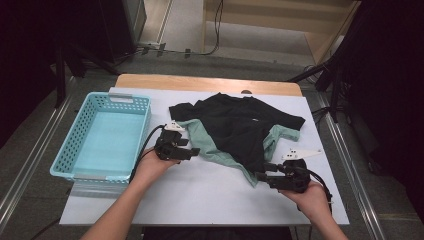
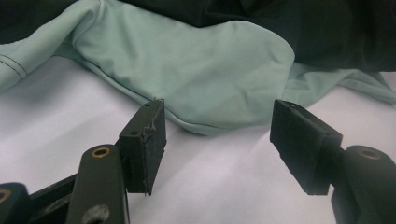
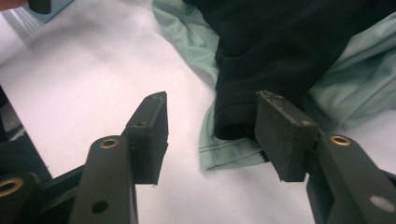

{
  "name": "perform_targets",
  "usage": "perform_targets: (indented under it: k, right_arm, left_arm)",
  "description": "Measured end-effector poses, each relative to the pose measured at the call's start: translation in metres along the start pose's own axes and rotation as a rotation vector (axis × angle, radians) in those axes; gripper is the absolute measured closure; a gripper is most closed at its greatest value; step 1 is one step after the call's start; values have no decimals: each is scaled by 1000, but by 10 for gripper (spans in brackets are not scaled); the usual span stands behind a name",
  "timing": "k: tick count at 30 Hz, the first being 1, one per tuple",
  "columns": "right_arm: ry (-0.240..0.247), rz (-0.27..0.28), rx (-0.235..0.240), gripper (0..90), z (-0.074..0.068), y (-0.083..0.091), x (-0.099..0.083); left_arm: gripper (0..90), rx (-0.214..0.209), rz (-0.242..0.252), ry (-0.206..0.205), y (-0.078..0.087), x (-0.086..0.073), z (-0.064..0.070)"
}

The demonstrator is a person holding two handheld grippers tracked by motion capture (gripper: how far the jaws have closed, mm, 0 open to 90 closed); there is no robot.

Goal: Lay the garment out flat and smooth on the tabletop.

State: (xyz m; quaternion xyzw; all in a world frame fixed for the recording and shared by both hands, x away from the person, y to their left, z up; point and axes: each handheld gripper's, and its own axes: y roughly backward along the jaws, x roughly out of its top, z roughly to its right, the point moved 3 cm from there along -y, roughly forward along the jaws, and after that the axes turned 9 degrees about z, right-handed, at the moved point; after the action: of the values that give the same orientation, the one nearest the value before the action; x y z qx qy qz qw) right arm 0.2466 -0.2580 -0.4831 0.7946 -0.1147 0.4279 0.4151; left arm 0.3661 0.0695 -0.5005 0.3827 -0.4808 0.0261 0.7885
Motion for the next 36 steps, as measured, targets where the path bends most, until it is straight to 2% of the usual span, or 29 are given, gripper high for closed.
perform_targets:
  k: [4, 6, 10, 14, 18, 25, 31, 36]
  right_arm:
    - [11, -8, -7, 398, -2, -1, -4]
    - [9, -10, -4, 399, -3, -1, -5]
    - [27, -20, 3, 411, -9, -3, -10]
    - [55, -24, 16, 435, -14, -5, -13]
    - [49, -8, 22, 477, -16, -8, -14]
    - [60, -21, 29, 495, -17, -16, -17]
    - [74, -37, 28, 517, -18, -22, -19]
    - [87, -67, -1, 540, -15, -31, -23]
  left_arm:
    - [326, 1, -15, -32, -3, 1, 2]
    - [297, -2, -16, -35, -4, 2, 3]
    - [297, -19, -21, -33, -7, 1, 4]
    - [321, -10, -41, -41, -11, 0, 4]
    - [326, -5, -51, -47, -15, -2, 4]
    - [342, -14, -53, -45, -17, -4, 5]
    - [353, -9, -44, -27, -19, -5, 2]
    - [352, -7, -57, -20, -20, -7, 0]
